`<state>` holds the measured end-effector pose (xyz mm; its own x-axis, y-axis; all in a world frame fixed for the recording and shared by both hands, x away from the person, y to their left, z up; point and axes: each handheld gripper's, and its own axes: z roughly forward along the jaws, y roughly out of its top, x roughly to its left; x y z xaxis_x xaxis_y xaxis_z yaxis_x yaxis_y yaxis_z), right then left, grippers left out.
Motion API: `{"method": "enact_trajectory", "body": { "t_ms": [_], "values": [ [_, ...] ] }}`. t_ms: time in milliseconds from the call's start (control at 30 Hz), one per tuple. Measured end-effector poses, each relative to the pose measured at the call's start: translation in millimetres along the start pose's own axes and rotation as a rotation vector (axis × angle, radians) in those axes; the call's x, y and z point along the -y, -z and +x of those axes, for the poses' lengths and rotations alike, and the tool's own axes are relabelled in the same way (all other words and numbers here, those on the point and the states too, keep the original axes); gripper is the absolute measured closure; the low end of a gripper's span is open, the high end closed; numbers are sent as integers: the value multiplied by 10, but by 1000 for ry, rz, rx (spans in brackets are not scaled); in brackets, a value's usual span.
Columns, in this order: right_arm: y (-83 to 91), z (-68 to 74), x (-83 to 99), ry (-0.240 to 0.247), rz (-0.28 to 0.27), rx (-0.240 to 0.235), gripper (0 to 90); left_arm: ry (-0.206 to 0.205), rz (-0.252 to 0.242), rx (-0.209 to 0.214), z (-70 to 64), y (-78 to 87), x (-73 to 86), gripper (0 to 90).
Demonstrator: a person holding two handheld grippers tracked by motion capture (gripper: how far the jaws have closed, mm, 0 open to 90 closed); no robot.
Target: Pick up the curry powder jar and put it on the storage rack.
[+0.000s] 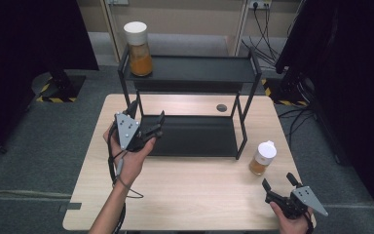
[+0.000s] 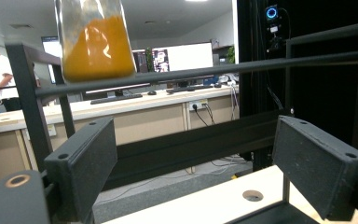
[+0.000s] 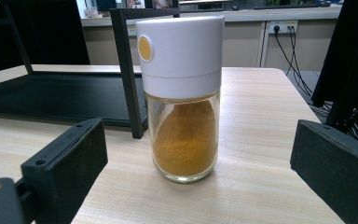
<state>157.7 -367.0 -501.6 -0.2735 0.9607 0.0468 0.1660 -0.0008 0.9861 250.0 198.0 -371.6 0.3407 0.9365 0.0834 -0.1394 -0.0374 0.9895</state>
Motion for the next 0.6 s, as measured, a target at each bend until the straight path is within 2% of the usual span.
{"method": "enact_trajectory", "body": {
  "t_ms": [233, 600],
  "values": [
    [0, 0, 1, 1, 0, 0, 41, 11, 19, 0, -12, 78, 130, 129],
    [1, 0, 2, 1, -1, -1, 41, -1, 45, 10, -69, 184, 293, 128]
  ]
}}
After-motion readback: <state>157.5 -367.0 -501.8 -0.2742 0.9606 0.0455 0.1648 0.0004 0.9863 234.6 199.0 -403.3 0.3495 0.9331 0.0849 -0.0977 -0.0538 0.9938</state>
